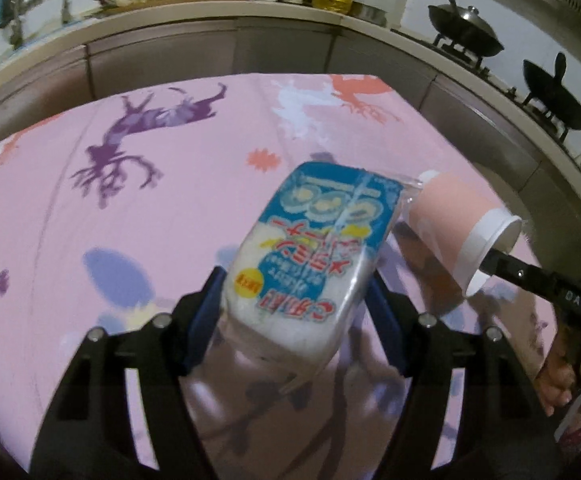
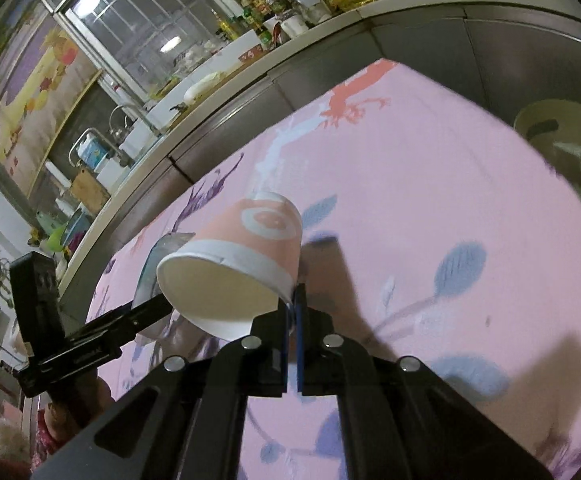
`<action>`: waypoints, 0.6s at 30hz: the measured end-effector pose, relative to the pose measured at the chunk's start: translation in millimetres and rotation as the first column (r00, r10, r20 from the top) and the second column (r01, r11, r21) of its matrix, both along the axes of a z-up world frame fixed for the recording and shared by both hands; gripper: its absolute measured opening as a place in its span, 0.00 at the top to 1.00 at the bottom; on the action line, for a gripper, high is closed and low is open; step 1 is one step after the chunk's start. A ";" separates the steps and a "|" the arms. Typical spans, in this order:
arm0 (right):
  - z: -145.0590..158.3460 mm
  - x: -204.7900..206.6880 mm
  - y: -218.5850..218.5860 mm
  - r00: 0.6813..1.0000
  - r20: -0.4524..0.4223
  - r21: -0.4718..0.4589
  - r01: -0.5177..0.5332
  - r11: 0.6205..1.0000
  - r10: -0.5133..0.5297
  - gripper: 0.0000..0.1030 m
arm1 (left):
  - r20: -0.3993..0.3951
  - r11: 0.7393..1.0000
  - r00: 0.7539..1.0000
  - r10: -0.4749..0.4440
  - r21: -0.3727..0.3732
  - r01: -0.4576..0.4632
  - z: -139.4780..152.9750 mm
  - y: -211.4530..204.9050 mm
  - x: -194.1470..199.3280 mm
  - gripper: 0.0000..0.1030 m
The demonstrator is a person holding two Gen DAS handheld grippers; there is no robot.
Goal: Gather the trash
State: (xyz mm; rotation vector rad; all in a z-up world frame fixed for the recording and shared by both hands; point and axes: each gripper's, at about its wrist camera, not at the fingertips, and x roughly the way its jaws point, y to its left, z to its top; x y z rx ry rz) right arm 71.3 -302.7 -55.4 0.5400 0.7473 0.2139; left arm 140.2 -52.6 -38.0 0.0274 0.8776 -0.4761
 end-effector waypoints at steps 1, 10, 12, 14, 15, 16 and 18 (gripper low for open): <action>-1.6 -3.0 2.5 1.000 -0.002 0.001 -0.004 1.000 0.004 1.00 | 0.011 1.000 1.000 0.016 0.020 -0.016 0.2 1.1 -6.8 0.35; -6.7 -23.2 25.3 1.000 -0.002 -0.038 -0.021 0.999 0.021 1.00 | 0.047 0.985 0.992 0.118 0.118 -0.123 -7.6 17.8 -24.4 0.33; -7.6 -26.0 28.2 1.000 -0.003 -0.059 -0.017 0.998 0.017 1.00 | 0.041 0.981 0.990 0.134 0.137 -0.138 -13.3 19.4 -25.3 0.32; -9.5 -27.9 28.9 1.000 -0.005 -0.068 -0.010 0.998 0.010 1.00 | 0.030 0.978 0.989 0.146 0.148 -0.149 -18.4 20.6 -24.8 0.31; -10.6 -28.9 29.6 1.000 -0.006 -0.071 -0.006 0.997 0.006 1.00 | 0.026 0.977 0.988 0.150 0.152 -0.152 -20.3 20.8 -24.8 0.30; -11.5 -29.2 29.8 1.000 -0.007 -0.073 -0.003 0.997 0.002 1.00 | 0.026 0.975 0.988 0.154 0.157 -0.156 -21.9 21.0 -24.5 0.30; -12.9 -29.0 30.9 1.000 -0.010 -0.076 0.001 0.997 -0.002 1.00 | 0.039 0.973 0.987 0.154 0.167 -0.158 -21.8 19.8 -25.4 0.29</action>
